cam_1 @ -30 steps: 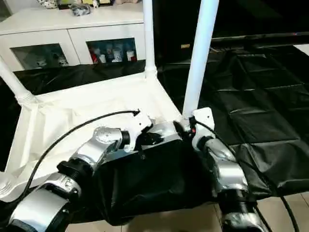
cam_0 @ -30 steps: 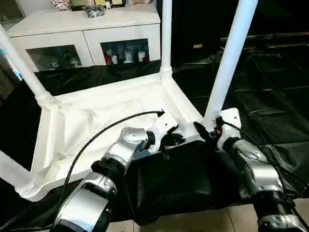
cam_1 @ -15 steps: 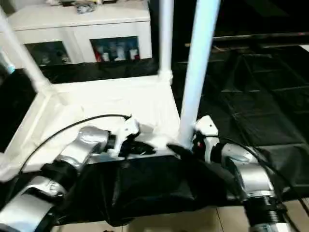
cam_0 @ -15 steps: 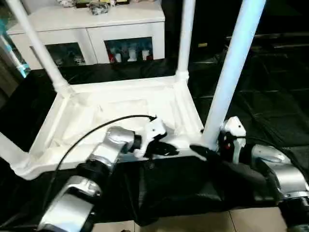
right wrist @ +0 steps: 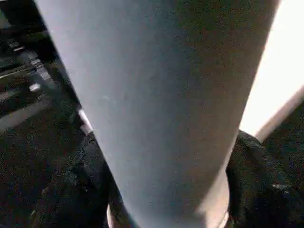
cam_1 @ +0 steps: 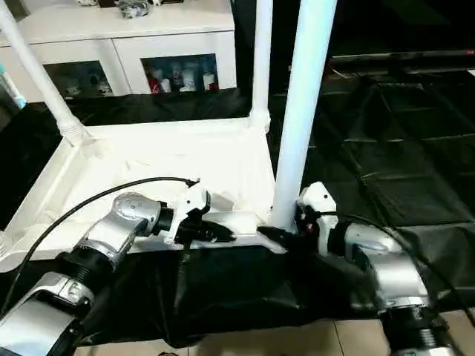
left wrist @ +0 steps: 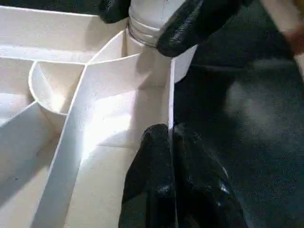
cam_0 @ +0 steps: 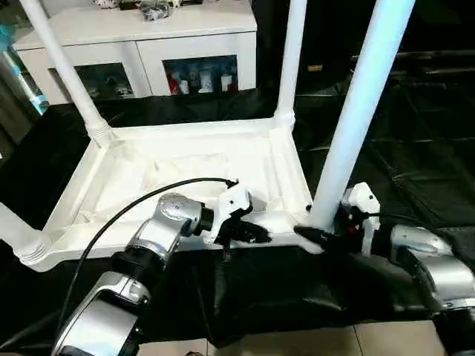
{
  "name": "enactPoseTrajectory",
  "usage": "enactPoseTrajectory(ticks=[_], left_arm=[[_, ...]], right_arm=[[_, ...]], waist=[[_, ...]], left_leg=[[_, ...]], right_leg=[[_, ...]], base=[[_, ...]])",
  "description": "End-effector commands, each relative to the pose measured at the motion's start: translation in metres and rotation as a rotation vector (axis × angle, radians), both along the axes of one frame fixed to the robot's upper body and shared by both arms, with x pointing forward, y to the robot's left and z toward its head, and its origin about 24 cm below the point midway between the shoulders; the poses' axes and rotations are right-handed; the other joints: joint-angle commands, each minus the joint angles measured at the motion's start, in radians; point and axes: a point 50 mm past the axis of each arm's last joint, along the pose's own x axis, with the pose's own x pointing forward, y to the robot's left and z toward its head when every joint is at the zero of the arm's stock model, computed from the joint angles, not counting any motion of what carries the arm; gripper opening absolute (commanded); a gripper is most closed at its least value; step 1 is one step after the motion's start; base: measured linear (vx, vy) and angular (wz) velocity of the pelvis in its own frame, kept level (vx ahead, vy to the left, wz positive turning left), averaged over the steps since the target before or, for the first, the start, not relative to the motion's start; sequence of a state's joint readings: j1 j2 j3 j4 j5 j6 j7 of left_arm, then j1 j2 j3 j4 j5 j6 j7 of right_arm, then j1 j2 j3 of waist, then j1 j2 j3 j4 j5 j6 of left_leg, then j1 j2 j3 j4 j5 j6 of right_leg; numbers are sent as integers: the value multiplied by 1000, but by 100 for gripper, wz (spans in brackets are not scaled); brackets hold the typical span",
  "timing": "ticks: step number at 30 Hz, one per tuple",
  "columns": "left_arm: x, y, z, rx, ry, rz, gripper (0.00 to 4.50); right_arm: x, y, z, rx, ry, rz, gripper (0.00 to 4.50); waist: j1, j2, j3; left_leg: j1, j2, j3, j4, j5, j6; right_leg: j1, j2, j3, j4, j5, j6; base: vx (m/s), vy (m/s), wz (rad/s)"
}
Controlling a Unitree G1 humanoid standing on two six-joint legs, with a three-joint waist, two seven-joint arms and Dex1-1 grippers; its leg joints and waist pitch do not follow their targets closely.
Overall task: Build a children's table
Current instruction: Rotate leg to tighten
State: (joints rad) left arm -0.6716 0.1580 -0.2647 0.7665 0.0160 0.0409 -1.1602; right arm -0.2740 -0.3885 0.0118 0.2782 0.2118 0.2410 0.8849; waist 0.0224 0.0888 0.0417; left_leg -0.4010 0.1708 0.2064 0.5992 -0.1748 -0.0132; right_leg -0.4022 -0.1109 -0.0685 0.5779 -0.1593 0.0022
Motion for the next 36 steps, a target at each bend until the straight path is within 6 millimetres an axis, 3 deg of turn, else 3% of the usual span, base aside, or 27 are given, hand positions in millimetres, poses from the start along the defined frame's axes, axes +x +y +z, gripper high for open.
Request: enactPoseTrajectory(ticks=[1, 2, 5, 7, 11, 13, 15, 19, 23, 28, 36], left_arm=[[14, -17, 15, -56, -84, 120, 0], [17, -24, 16, -60, -100, 161, 0], [21, -43, 20, -80, -124, 240, 0], [22, -52, 21, -91, -129, 256, 0], [18, -58, 22, -105, -126, 215, 0], [14, -56, 21, -112, -111, 148, 0], [9, -54, 19, -112, -103, 80, 0], [2, -44, 15, -107, -71, -7, 0], [0, -29, 12, -87, -51, -55, 0], [-2, -5, 11, -49, -20, -111, 0], [-3, 10, 13, -32, 3, -129, 0]], right_arm=[[13, 14, -7, 15, -15, -159, 272], [16, 19, -12, 19, -7, -241, 272], [24, 30, -24, 12, 38, -430, 271], [26, 40, -28, 18, 60, -475, 271], [25, 57, -25, 49, 43, -375, 271], [22, 61, -16, 165, 44, -284, 340], [21, 61, -12, 193, 38, -236, 343], [14, 51, -8, 102, 2, -97, 387], [5, 37, -1, 89, 10, 24, 387], [-6, 14, 10, 42, 11, 180, 387], [-10, 6, 15, 45, 25, 245, 316]], waist=[[-11, -21, -62], [-17, -27, -63], [-31, -18, -62], [-34, -24, -63], [-36, -18, -65], [-37, -16, -65], [-34, -18, -65], [-35, -17, -65], [-27, -17, -63], [-11, -20, -65], [-5, -18, -65]], left_leg=[[30, 51, -30, -76, -303, 49], [26, 48, -35, -78, -311, 36], [28, 47, -34, -79, -321, 33], [28, 45, -34, -78, -326, 39], [23, 46, -34, -78, -317, 62], [24, 46, -32, -78, -318, 74], [20, 47, -34, -77, -309, 90], [20, 51, -34, -77, -294, 92], [24, 55, -31, -78, -305, 97], [21, 58, -29, -76, -275, 106], [24, 58, -29, -77, -275, 95]], right_leg=[[28, -41, 29, -79, -376, -206], [37, -43, 25, -80, -396, -192], [29, -40, 27, -84, -392, -184], [33, -42, 26, -89, -406, -174], [37, -41, 26, -86, -360, -180], [39, -40, 26, -86, -342, -186], [44, -45, 26, -84, -330, -192], [44, -42, 25, -78, -310, -209], [41, -42, 28, -80, -335, -209], [45, -42, 28, -70, -288, -225], [41, -43, 29, -70, -301, -231]], base=[[0, 0, 0], [0, 0, 0], [0, 0, 0], [0, 0, 0], [0, 0, 0], [0, 0, 0], [0, 0, 0], [0, 0, 0], [0, 0, 0], [0, 0, 0], [0, 0, 0]])
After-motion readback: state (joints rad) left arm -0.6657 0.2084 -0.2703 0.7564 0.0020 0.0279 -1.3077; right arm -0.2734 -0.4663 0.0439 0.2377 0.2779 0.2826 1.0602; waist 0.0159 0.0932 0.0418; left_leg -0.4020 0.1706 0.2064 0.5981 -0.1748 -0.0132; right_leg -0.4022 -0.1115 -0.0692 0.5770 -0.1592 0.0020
